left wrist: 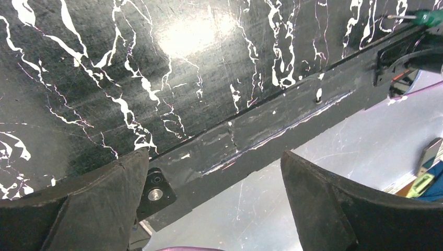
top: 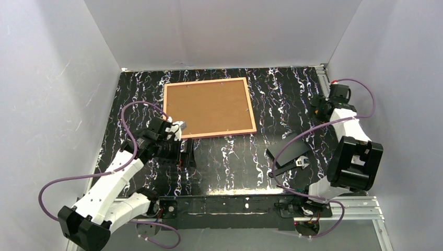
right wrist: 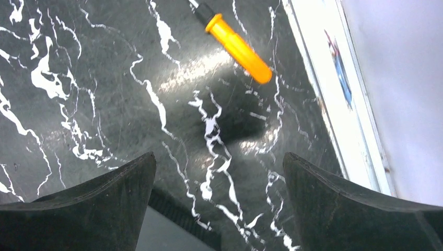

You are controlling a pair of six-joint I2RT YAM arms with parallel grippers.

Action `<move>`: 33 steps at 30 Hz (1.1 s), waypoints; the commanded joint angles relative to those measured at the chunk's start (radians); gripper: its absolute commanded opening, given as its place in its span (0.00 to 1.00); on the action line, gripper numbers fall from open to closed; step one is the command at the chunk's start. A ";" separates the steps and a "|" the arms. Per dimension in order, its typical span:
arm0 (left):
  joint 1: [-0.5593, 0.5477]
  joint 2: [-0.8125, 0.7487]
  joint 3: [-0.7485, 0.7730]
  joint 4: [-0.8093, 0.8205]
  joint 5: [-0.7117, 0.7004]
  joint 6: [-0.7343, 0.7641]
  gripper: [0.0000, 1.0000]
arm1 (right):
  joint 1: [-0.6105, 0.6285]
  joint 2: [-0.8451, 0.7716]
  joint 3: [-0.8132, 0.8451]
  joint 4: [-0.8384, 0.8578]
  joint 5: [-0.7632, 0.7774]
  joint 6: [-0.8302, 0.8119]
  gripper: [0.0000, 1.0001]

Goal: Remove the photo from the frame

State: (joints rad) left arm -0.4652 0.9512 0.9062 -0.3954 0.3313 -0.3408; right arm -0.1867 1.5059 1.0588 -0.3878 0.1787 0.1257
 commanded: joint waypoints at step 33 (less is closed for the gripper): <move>-0.092 0.038 0.017 -0.100 -0.019 0.026 0.98 | -0.200 0.493 0.470 -0.195 -0.256 -0.167 0.92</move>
State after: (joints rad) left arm -0.5461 0.9958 0.9062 -0.4023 0.3103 -0.3313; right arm -0.4015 1.9789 1.4849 -0.5320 -0.1169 -0.0574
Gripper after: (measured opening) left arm 0.980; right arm 0.924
